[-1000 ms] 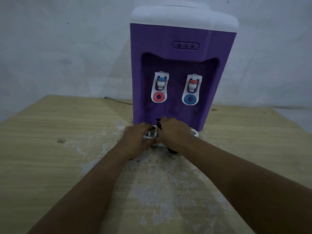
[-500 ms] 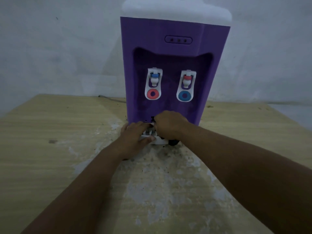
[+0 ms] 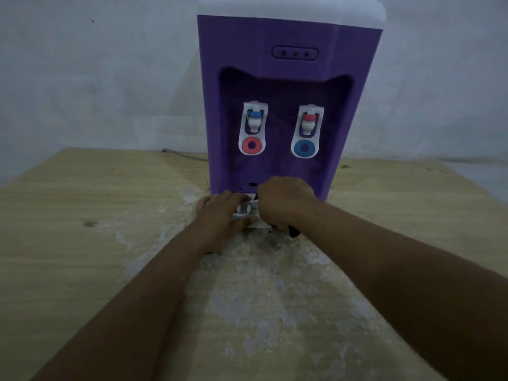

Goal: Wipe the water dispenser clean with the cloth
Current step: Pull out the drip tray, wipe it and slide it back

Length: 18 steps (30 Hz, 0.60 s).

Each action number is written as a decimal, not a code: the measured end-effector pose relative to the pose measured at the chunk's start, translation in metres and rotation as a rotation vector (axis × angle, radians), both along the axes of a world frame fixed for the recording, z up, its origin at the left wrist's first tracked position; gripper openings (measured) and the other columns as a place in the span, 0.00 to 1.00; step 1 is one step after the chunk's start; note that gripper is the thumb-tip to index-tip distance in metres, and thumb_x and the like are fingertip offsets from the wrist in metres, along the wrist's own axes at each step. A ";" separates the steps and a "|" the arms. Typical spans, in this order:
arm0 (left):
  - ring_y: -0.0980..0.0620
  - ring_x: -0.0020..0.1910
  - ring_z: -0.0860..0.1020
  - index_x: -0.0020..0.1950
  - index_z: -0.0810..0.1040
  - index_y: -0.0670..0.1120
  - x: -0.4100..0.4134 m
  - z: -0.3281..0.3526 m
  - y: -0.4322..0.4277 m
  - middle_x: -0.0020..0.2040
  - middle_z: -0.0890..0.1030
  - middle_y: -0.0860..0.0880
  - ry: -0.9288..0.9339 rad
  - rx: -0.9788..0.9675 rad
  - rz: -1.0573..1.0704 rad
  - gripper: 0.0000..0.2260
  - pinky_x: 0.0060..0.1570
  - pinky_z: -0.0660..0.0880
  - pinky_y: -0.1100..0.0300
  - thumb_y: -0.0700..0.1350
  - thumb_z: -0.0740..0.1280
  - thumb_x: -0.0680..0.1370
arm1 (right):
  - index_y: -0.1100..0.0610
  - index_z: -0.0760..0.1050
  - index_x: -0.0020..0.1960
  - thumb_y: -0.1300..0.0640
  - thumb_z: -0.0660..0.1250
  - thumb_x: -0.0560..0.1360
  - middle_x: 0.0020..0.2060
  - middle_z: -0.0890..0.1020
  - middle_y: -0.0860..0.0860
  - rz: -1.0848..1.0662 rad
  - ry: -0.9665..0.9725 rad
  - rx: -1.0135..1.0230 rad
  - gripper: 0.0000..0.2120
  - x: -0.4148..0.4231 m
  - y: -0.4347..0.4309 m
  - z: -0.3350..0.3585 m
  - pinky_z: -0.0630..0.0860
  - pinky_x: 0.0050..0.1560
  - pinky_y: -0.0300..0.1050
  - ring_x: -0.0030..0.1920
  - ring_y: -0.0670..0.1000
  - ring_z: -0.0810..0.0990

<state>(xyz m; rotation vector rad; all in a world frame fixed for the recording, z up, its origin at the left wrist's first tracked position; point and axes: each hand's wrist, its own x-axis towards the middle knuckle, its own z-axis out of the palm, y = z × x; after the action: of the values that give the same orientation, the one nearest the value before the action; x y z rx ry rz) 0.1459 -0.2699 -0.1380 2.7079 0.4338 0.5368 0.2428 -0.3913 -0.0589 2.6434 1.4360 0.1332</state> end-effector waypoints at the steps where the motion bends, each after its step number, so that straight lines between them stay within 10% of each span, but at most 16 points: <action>1: 0.50 0.60 0.72 0.66 0.72 0.56 -0.001 0.001 0.000 0.55 0.74 0.53 -0.008 -0.013 -0.006 0.25 0.63 0.60 0.51 0.66 0.58 0.73 | 0.56 0.71 0.44 0.56 0.62 0.76 0.41 0.75 0.50 0.011 0.048 -0.028 0.04 0.005 -0.003 0.006 0.71 0.37 0.47 0.37 0.51 0.73; 18: 0.53 0.58 0.72 0.63 0.71 0.57 -0.002 0.001 0.001 0.51 0.72 0.58 -0.027 -0.020 -0.021 0.22 0.67 0.58 0.50 0.65 0.57 0.73 | 0.51 0.69 0.45 0.48 0.60 0.76 0.40 0.73 0.49 0.141 0.065 0.029 0.07 0.023 -0.017 -0.006 0.69 0.39 0.47 0.42 0.53 0.74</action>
<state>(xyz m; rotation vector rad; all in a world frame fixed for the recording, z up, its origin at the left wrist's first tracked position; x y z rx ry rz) 0.1439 -0.2686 -0.1365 2.6795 0.4015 0.5602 0.2657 -0.4081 -0.0651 2.5903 1.6538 0.0828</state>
